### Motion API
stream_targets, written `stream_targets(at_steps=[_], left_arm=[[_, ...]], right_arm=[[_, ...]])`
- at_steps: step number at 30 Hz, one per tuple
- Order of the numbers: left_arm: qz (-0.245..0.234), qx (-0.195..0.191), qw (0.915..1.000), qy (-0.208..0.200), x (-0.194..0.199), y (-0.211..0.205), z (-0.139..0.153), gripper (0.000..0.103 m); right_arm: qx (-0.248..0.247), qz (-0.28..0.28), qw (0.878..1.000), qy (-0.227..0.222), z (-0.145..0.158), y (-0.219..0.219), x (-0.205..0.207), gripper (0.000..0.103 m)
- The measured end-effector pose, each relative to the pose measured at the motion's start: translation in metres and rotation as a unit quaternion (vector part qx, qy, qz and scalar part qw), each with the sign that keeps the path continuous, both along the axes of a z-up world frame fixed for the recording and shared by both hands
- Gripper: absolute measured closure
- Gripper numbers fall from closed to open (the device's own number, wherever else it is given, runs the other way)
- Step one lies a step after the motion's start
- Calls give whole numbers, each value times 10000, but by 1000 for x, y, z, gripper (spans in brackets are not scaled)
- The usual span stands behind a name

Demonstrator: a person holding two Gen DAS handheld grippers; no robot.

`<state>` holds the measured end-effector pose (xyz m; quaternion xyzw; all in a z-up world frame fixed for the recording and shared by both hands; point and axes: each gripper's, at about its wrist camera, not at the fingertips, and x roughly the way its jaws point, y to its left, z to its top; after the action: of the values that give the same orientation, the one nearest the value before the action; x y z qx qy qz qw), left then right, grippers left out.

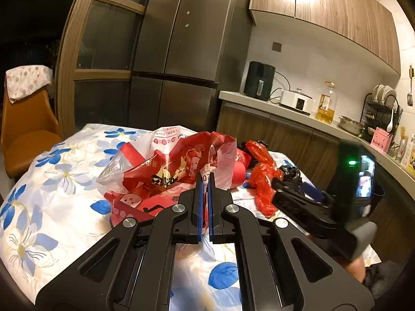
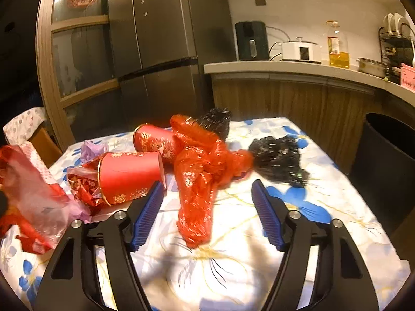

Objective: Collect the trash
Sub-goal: 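Grasp the red-and-white printed bag with the left gripper while the right gripper grasps the red bag, then lift and carry both held bags over the black trash bin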

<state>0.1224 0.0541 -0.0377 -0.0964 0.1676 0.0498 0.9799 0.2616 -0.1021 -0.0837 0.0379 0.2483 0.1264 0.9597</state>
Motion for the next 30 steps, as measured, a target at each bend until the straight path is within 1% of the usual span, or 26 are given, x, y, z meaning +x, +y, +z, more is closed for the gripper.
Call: stream_targets(at_steps=[2, 3, 7, 10, 12, 14, 15, 17, 20, 25, 30], left_arm=[[8, 8, 10000, -3, 2, 2, 0, 101], [21, -3, 10000, 5, 4, 2, 0, 101], [37, -6, 10000, 2, 6, 6, 1, 101], [36, 9, 10000, -5, 7, 6, 1, 101], [44, -1, 10000, 7, 7, 6, 1, 101], [50, -19, 10000, 12, 6, 6, 3, 101], [52, -16, 10000, 7, 6, 6, 3, 101], [65, 18, 10000, -6, 5, 6, 5, 101], [91, 70, 9999, -39, 2, 5, 8, 101], [123, 120, 9997, -144, -4, -1, 18, 101], [77, 184, 9994, -282, -13, -13, 28, 101]], right_arm=[[27, 47, 9999, 129, -4, 5, 9, 40], [47, 54, 9998, 183, -6, 6, 13, 44], [138, 26, 9993, 340, -10, 9, 25, 53], [147, 63, 9987, 482, -16, 12, 31, 66], [96, 94, 9982, 587, -19, 15, 35, 82], [106, 108, 9976, 673, -21, 15, 38, 92], [151, 111, 9975, 688, -21, 13, 38, 96], [247, 108, 9976, 641, -17, 7, 33, 98], [296, 156, 9987, 395, -6, 2, 17, 98], [547, 348, 9979, 2, 19, -19, -19, 98], [654, 516, 9962, -237, 37, -36, -49, 98]])
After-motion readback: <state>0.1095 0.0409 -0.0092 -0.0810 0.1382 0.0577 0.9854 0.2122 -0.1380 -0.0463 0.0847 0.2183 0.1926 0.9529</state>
